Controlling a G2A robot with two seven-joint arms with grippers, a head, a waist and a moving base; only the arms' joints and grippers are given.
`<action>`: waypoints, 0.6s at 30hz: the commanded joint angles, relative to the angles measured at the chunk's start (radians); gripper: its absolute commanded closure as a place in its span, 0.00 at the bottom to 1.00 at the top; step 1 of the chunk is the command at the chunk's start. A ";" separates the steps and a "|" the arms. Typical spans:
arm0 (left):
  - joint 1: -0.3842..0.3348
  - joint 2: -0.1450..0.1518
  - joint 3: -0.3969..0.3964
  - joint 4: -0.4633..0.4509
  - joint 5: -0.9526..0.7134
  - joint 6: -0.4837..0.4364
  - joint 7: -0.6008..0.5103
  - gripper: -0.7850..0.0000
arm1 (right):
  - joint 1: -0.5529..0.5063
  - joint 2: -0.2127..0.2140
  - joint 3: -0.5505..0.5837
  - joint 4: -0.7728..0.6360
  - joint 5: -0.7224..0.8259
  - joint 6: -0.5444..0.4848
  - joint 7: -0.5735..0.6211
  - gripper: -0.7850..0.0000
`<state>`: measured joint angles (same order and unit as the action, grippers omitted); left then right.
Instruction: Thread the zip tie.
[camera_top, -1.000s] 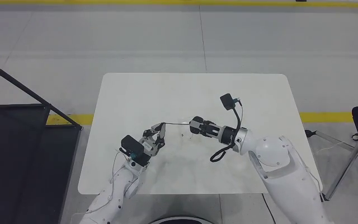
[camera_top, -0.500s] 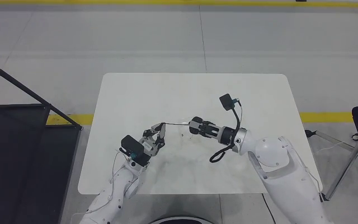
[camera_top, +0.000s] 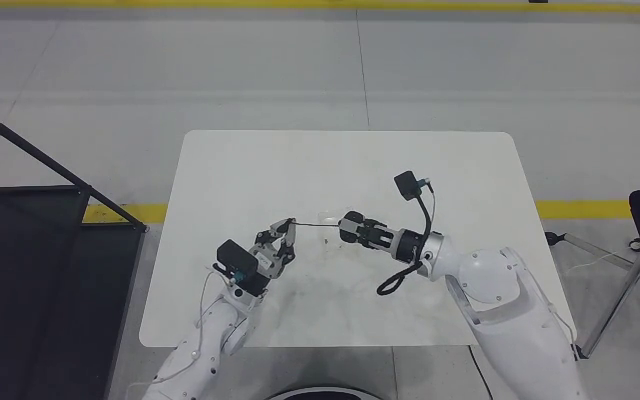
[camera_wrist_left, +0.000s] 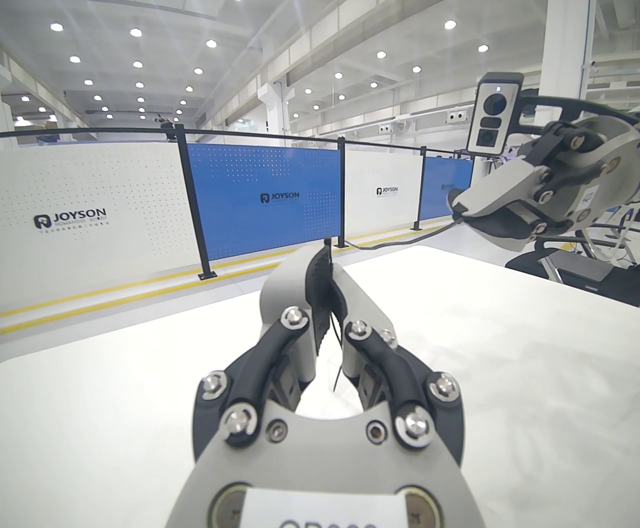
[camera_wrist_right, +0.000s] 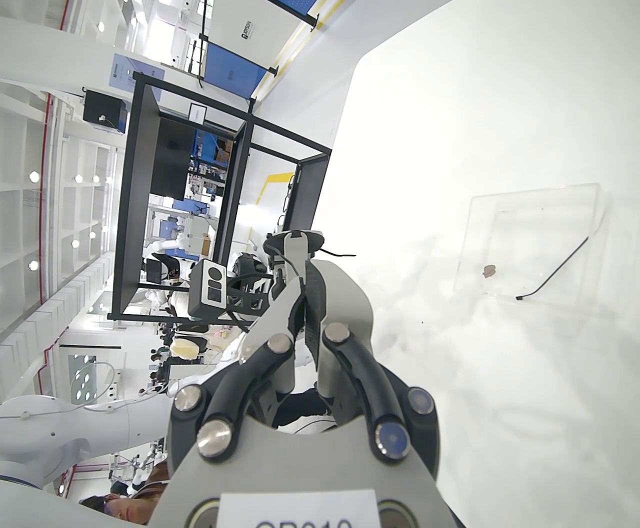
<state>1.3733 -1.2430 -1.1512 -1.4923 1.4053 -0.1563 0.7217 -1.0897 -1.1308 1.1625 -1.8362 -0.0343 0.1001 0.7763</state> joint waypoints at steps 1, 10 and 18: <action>-0.001 -0.001 0.001 0.001 0.003 -0.001 0.000 1.00 | 0.001 0.000 -0.001 0.002 0.001 0.001 0.001 1.00; -0.001 -0.005 0.000 0.003 0.006 -0.002 0.003 1.00 | 0.013 -0.002 -0.005 0.013 0.005 0.012 -0.002 1.00; 0.001 -0.005 -0.001 -0.001 0.005 0.000 -0.004 1.00 | 0.017 -0.002 -0.009 0.016 0.003 0.020 -0.003 1.00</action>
<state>1.3741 -1.2485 -1.1524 -1.4930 1.4107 -0.1560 0.7174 -1.0731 -1.1329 1.1538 -1.8214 -0.0316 0.1195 0.7730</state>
